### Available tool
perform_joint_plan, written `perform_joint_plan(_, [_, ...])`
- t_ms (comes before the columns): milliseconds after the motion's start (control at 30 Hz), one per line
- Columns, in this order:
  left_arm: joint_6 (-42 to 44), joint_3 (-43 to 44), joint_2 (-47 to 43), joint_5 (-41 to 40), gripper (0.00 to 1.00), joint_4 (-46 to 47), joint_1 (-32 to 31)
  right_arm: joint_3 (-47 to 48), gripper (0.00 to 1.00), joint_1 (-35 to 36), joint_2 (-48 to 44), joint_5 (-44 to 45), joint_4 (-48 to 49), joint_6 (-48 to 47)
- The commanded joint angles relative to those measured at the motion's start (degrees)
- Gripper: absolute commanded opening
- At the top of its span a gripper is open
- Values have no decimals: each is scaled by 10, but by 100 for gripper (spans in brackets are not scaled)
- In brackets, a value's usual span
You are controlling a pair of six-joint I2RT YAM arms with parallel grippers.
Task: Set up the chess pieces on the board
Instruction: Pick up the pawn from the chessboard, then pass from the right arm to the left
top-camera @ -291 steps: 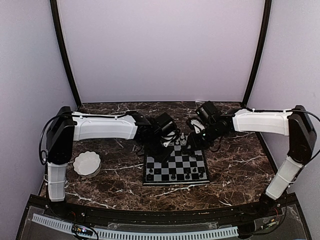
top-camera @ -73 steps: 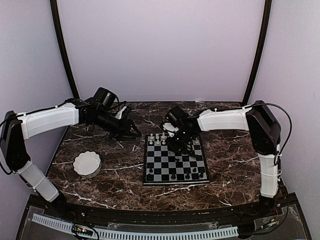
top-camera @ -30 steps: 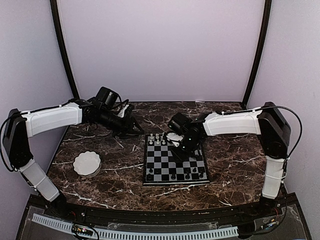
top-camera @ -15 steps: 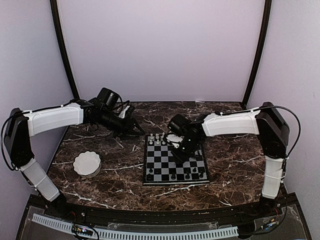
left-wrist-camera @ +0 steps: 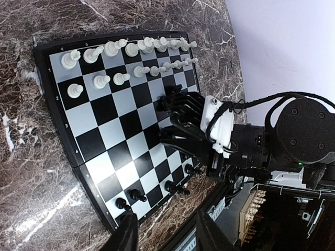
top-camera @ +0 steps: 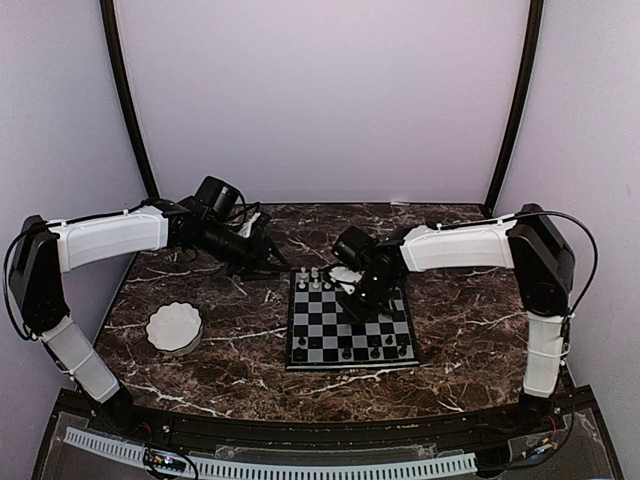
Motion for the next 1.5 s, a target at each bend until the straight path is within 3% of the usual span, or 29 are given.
perform_joint_plan(0, [-5,10,-2,19,39,21,3,-9,6,6,-59,-5,8,4])
perform_joint_plan(233, [-73,-3,13,100,36,120,3,-45,7,11,-177,-67,98,0])
perform_joint_plan(633, [-199,-11,56,231,35,286,1,-18,6,21,-200,-54,110,-22])
perform_joint_plan(1467, [-230,31,120,283,30,317,-41,11,7,25,-189,-60,109,-28])
